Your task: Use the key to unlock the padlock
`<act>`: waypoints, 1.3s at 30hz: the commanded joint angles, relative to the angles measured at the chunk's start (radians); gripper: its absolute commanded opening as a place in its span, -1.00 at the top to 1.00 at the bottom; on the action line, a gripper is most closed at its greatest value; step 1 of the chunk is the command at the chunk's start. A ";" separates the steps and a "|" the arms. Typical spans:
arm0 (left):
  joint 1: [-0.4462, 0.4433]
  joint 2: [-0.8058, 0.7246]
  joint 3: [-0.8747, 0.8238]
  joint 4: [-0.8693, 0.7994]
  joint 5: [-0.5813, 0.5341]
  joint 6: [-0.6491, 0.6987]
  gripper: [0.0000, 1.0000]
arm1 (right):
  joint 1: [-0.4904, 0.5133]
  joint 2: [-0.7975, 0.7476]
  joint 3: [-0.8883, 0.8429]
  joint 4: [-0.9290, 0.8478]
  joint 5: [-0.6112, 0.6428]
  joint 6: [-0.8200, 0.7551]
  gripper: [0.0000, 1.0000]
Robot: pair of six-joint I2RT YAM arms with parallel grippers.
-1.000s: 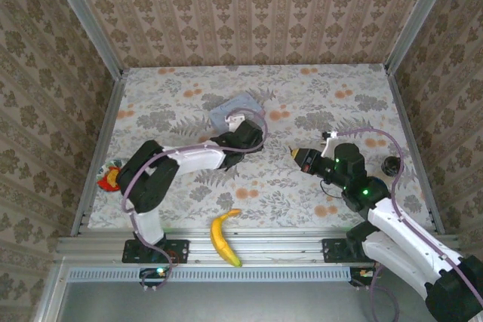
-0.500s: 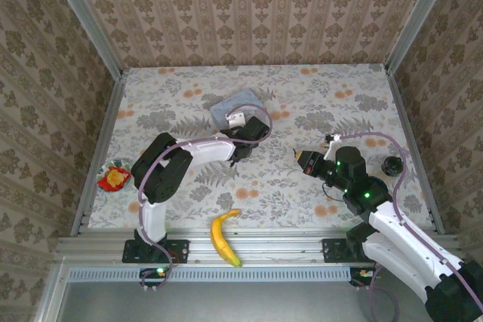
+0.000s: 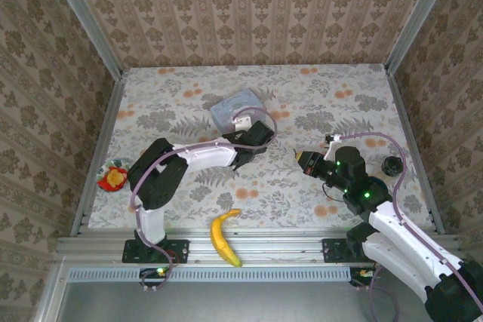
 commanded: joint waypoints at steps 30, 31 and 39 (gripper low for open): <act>0.094 0.269 0.290 -0.073 -0.115 -0.065 -0.28 | -0.008 0.016 0.010 0.017 0.011 0.002 1.00; 0.096 0.271 0.291 -0.074 -0.120 -0.068 -0.28 | -0.008 0.015 0.008 0.019 0.010 0.002 1.00; 0.096 0.297 0.310 -0.084 -0.158 -0.071 -0.24 | -0.008 0.014 0.003 0.020 0.010 0.003 1.00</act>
